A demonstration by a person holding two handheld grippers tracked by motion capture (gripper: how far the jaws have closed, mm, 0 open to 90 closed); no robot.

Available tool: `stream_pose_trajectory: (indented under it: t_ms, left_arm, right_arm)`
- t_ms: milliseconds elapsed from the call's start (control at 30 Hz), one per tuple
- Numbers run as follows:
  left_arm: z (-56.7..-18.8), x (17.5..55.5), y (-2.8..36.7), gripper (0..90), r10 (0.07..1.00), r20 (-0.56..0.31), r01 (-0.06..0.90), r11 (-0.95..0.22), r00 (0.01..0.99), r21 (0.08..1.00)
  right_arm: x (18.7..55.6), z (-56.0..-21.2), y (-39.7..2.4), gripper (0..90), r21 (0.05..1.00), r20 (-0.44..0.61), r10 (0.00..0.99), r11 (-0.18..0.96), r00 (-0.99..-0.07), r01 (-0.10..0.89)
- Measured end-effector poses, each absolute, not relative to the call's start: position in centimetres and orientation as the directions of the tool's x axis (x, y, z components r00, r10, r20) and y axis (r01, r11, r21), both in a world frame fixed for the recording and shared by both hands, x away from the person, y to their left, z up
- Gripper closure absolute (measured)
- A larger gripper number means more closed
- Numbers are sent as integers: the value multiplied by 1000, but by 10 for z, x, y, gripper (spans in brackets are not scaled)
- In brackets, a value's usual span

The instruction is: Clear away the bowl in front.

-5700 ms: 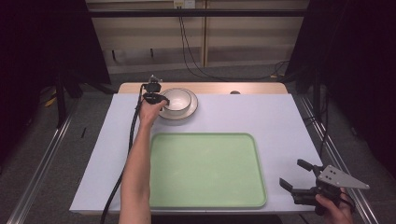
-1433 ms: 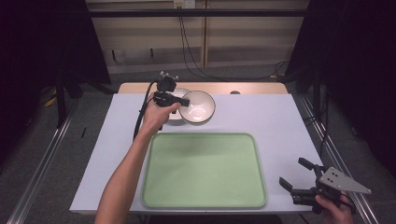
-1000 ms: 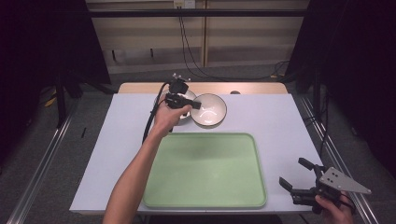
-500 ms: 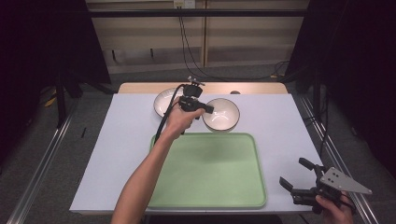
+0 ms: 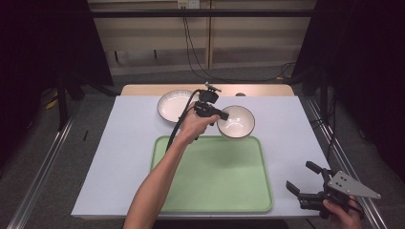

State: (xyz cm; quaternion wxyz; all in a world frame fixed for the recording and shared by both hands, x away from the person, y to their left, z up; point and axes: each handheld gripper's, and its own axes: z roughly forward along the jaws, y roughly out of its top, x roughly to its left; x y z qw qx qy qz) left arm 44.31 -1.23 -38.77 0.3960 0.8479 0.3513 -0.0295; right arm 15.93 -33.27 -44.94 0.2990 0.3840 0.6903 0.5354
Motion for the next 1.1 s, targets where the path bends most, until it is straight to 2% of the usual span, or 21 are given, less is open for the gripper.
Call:
stream_pose_trajectory:
  t_ms: [667, 1100]
  left_arm:
    - [-423, 441, -49, 823, 563, -322, 631, -526, 761, 571]
    - [-445, 437, -68, 823, 572, -348, 658, -526, 742, 539]
  right_arm:
    - [159, -450, -333, 29, 969, 2, 850, 128, -527, 211]
    - [159, -449, -333, 29, 969, 2, 850, 128, -526, 211]
